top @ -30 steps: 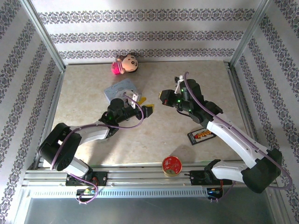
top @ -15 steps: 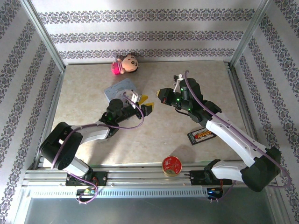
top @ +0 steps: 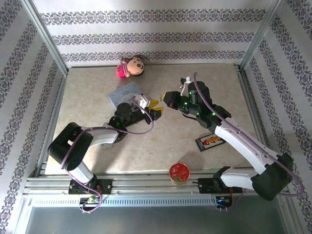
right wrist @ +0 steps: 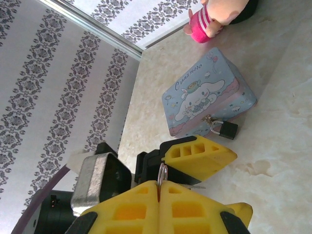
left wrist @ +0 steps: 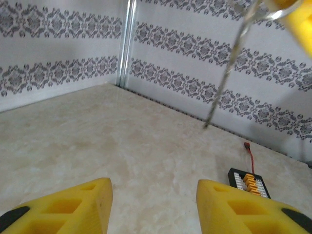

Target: Unlock a padlock with a key

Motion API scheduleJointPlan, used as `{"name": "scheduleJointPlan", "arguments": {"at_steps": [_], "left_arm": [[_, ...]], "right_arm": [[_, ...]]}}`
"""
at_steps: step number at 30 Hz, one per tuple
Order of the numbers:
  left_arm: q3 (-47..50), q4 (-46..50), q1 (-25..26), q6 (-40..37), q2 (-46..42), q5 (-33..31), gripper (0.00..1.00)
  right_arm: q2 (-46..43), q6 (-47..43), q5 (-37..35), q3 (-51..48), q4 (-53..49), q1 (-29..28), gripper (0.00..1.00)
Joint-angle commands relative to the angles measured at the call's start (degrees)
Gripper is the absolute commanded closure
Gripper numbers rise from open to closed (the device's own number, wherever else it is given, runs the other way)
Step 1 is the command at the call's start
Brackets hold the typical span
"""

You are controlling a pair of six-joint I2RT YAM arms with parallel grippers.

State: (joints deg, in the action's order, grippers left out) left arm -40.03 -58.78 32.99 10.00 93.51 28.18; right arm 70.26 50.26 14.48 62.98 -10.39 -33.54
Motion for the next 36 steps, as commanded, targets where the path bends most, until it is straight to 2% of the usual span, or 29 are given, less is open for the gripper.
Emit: {"name": "scheduleJointPlan", "arguments": {"at_steps": [1,4,17,22,31,36], "left_arm": [[-2.27,-5.46,1.01,-1.56,0.83,1.60,0.54],[-3.15,-5.59,1.20,-2.07,1.14,1.20,0.55],[-4.15,-5.20,1.64,-2.88,0.54,1.04,0.72],[-3.96,-5.32,1.72,-3.05,-0.24,0.75,0.73],[-3.43,-2.53,1.81,-4.70,-2.05,-0.25,1.00],[-2.13,-1.16,1.81,-6.55,-4.22,-2.74,1.00]], "right_arm": [[0.31,0.78,1.20,-0.45,1.57,-0.56,1.00],[0.74,0.85,1.68,-0.30,1.81,-0.56,1.00],[1.42,0.98,1.87,-0.70,1.93,-0.46,1.00],[1.89,1.12,1.96,-0.84,1.88,-0.47,1.00],[2.16,1.32,2.21,-1.11,2.06,-0.13,1.00],[1.89,1.33,2.48,-1.44,1.92,0.48,1.00]]}}
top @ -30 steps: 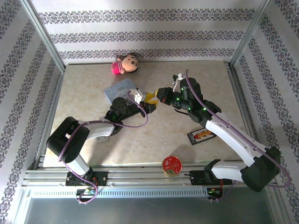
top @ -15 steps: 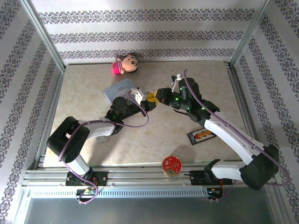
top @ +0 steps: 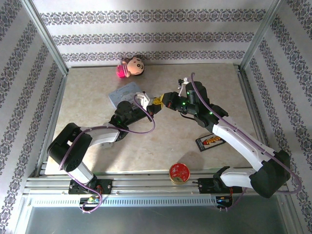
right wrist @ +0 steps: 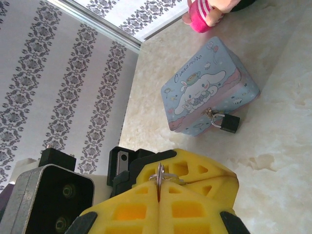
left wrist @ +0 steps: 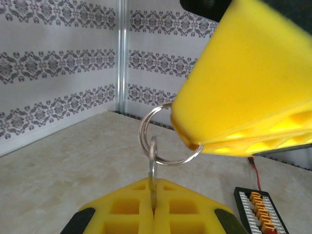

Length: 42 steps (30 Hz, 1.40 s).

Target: Unlock a padlock with a key

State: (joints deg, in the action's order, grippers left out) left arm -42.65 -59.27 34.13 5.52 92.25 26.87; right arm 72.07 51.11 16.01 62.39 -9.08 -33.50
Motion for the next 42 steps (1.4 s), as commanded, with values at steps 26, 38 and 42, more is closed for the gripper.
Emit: {"name": "scheduleJointPlan", "arguments": {"at_steps": [26,38,42], "left_arm": [[-15.04,74.41,0.50,-38.13,-24.43,-1.04,1.00],[-25.77,97.41,0.02,-48.07,-15.94,4.68,1.00],[-28.69,102.00,-0.25,-50.25,-13.94,8.02,1.00]], "right_arm": [[-11.28,-29.92,2.83,-1.13,-3.32,3.09,0.46],[-11.35,-41.33,6.99,-1.18,-8.25,1.36,0.45],[-11.03,-43.16,7.71,-0.91,-9.92,0.42,0.47]]}}
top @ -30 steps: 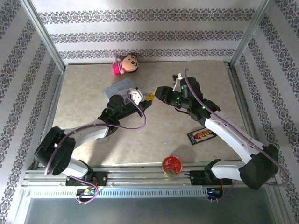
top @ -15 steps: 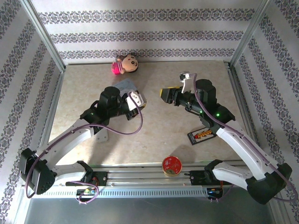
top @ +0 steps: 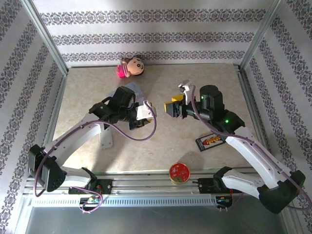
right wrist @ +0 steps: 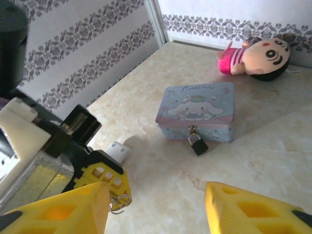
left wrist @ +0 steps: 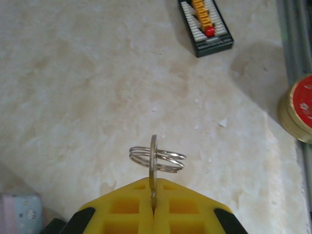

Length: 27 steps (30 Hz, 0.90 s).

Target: Unlock a padlock with a key

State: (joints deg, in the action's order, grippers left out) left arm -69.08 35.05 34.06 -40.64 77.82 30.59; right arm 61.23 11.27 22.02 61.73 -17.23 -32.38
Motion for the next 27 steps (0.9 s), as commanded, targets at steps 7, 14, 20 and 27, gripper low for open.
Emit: {"name": "scheduleJointPlan", "arguments": {"at_steps": [7,14,20,27], "left_arm": [[-1.79,7.76,-0.47,-5.09,0.14,7.26,1.00],[-0.82,7.91,-0.49,-5.29,-0.24,8.50,1.00],[0.15,7.95,-0.49,-5.31,-0.95,9.43,1.00],[0.08,8.05,-0.45,-5.30,-0.15,9.71,1.00]], "right_arm": [[0.11,-6.18,-0.58,-0.62,-4.21,-2.93,0.51],[1.39,-9.22,-3.48,0.99,-7.75,-6.29,0.54],[1.43,-10.30,-2.33,0.87,-7.48,-7.17,0.61],[2.54,-11.14,2.50,1.57,-7.86,-8.88,0.63]]}}
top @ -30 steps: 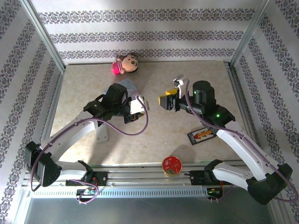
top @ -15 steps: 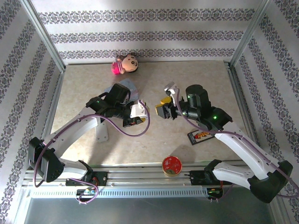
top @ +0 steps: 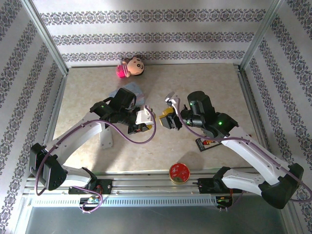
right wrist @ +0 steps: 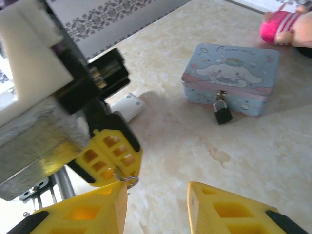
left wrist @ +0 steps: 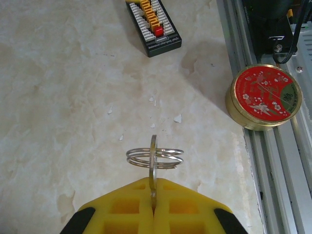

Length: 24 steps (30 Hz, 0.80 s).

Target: Unlock a padlock with a key

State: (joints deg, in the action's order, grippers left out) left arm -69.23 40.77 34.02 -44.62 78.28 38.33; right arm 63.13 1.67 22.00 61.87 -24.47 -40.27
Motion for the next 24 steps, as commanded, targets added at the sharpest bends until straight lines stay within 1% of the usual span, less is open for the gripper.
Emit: {"name": "scheduleJointPlan", "arguments": {"at_steps": [1,8,17,24], "left_arm": [[0.08,2.32,-0.44,-1.35,-0.47,2.13,1.00],[-0.17,2.20,-0.45,-1.19,-0.58,2.60,1.00],[0.11,1.44,-0.45,-0.92,-0.64,2.96,1.00],[0.31,1.13,-0.44,-0.80,-0.80,3.22,1.00]], "right_arm": [[1.12,-1.58,2.44,1.33,-0.82,-1.24,0.64],[4.57,-0.85,5.14,1.68,-0.78,-1.55,0.69],[5.68,0.11,10.05,1.85,1.95,-1.50,0.73],[6.63,0.75,11.11,1.86,2.06,-1.53,0.75]]}}
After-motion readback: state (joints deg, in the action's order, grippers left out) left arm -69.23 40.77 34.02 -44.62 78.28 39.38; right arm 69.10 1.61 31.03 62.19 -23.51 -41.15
